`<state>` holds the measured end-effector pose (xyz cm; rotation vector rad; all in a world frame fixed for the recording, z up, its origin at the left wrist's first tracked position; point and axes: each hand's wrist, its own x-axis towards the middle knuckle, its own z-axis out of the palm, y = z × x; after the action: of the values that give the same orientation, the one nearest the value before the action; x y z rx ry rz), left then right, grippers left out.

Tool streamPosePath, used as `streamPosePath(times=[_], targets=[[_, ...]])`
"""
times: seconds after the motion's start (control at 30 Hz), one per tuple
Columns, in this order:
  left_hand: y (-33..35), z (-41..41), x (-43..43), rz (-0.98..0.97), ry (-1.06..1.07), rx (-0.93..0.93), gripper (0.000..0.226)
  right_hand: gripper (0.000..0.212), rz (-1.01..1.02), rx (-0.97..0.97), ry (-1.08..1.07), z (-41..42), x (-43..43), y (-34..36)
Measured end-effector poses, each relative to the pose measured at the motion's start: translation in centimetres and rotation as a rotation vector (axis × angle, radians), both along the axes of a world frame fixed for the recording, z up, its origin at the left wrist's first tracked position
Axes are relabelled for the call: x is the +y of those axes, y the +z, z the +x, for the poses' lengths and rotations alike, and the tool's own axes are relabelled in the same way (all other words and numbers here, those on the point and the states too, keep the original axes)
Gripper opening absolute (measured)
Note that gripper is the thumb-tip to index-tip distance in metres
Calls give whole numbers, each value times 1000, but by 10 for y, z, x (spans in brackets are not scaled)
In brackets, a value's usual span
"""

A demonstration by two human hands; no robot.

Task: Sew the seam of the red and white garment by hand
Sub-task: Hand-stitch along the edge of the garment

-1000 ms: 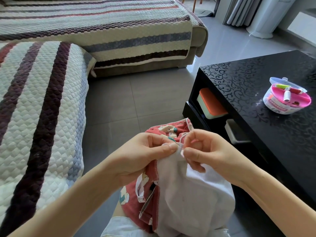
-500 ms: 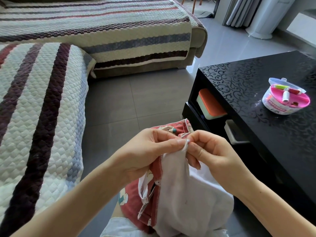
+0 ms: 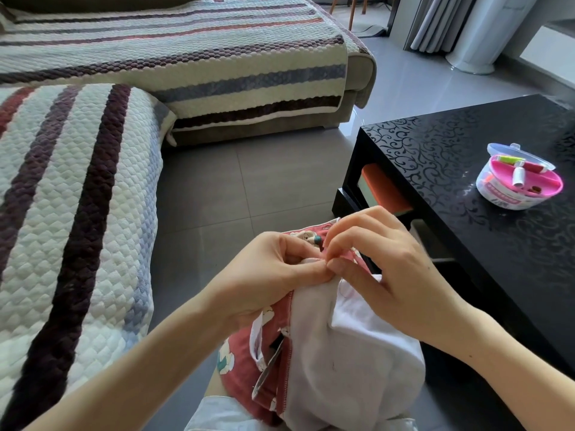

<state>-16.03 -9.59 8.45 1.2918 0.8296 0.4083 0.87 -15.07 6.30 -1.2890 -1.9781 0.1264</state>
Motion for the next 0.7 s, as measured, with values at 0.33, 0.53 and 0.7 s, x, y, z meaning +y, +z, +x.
streamPosePath(times=[0.33,0.53,0.7], targets=[[-16,0,2,148,20,257,14,10,-2,368,83,-5,-1,6],[-27,-5,2,39,-36,236,11,10,-484,1092,243,7,23,21],[-17,-15,12,-139,-196,110,13,3,-1101,1680,353,41,55,-15]])
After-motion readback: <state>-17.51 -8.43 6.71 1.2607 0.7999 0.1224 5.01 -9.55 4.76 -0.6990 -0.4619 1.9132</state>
